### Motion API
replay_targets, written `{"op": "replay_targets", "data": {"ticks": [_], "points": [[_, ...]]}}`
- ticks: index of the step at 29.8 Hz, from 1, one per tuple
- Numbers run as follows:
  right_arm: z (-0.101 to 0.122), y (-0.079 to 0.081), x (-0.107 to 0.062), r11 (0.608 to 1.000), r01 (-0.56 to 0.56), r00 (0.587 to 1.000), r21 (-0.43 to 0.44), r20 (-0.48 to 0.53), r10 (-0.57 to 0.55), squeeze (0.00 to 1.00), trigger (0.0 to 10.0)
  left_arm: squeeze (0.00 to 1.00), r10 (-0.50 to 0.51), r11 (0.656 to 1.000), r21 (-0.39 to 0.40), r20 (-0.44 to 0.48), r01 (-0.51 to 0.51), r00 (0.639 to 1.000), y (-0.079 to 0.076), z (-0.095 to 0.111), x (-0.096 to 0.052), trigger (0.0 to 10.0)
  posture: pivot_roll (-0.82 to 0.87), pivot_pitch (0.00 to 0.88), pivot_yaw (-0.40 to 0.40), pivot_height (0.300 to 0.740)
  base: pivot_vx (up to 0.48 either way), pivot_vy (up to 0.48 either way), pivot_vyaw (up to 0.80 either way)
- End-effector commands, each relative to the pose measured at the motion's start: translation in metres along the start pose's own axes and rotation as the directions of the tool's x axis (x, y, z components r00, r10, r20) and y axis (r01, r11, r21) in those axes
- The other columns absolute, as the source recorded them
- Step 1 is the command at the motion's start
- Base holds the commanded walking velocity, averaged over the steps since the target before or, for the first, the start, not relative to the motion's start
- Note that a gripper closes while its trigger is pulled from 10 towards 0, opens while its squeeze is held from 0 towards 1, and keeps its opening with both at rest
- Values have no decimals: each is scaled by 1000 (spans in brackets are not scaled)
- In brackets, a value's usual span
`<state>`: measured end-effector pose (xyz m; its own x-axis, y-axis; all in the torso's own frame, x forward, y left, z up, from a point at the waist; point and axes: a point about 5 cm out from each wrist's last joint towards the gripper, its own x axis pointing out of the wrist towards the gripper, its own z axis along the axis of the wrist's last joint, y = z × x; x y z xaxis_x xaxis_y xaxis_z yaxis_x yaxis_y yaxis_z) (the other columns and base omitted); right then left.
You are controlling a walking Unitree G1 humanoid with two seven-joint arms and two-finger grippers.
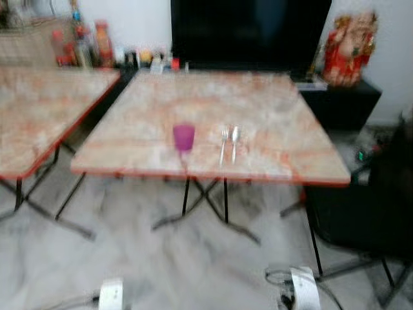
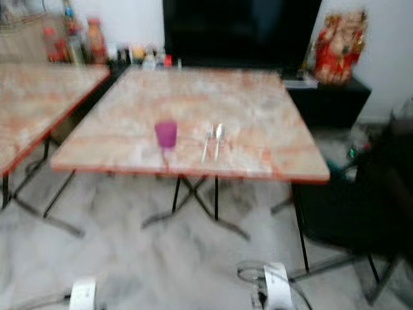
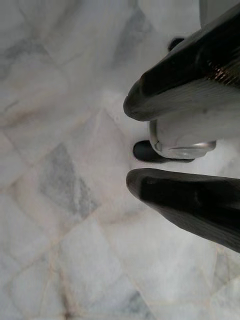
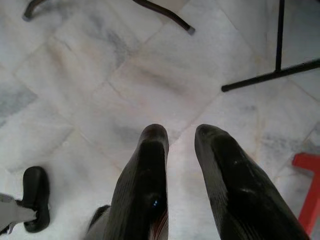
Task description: Setting the table
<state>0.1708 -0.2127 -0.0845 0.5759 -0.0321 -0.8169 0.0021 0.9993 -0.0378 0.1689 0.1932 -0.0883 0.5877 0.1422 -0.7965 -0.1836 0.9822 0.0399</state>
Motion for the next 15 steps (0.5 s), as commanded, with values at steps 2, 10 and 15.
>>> {"op": "replay_targets", "data": {"ticks": [2,10,15], "points": [[11,6,3,1000,-13,999,2,31,13,0,10000,0,27,1000,9,-8,-27,1000,11,0,0,10000,50,0,-42,728,394,0,0],[10,7,3,1000,-12,999,2,30,12,0,10000,0,26,1000,15,-8,-26,1000,11,0,0,10000,49,0,-39,728,396,0,0],[10,7,3,1000,-11,1000,2,28,11,0,10000,0,23,1000,19,-6,-23,1000,11,0,0,10000,49,0,-35,728,401,0,0]]}}
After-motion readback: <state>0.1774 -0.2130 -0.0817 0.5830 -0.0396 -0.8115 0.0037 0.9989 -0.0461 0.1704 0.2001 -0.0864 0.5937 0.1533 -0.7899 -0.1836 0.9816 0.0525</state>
